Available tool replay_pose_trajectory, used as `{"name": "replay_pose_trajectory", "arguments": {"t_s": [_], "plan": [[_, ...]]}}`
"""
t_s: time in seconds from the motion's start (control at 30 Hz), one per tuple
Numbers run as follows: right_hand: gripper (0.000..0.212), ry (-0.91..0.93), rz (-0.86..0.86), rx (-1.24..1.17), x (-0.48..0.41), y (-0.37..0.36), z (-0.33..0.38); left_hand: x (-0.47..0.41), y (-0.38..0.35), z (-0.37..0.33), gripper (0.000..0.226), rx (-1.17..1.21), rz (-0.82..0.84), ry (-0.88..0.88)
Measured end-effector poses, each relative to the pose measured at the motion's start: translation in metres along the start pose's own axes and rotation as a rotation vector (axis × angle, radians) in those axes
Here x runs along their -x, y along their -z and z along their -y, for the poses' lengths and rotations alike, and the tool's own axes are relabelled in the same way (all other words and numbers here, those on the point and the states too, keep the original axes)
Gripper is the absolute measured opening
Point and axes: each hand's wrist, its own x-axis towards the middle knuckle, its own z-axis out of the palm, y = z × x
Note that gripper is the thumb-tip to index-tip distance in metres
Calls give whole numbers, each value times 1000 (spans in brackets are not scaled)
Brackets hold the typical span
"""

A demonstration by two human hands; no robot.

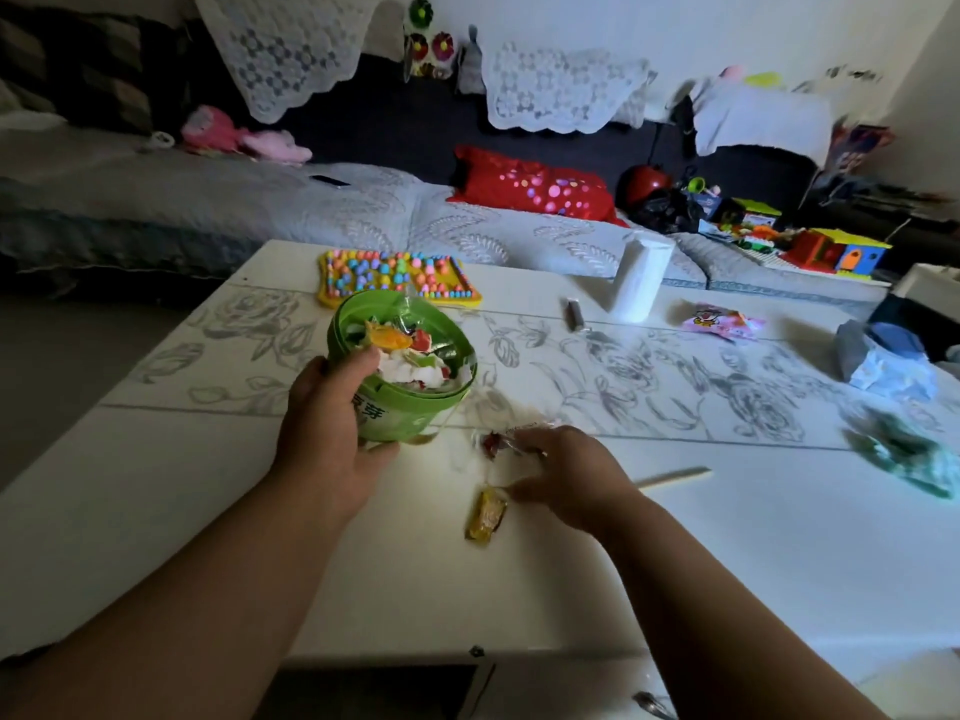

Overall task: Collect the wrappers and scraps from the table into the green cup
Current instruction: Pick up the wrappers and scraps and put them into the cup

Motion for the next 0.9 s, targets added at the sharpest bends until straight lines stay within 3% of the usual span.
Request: {"name": "replay_pose_trajectory", "arguments": {"t_s": [0.33, 0.53, 0.63, 0.77, 0.9], "plan": [[27, -26, -34, -114, -20, -1, -1, -11, 2, 9, 36, -21, 70, -6], [13, -166, -19, -482, -16, 6, -2, -6, 3, 8, 38, -4, 69, -37], [17, -139, -135, -535, -13, 15, -2, -5, 5, 7, 46, 4, 52, -55], [21, -98, -322, -815, -6, 45, 8, -2, 6, 7, 50, -2, 41, -77], [19, 28, -401, -954, 5, 68, 39, 2, 3, 10, 54, 4, 53, -84]]}}
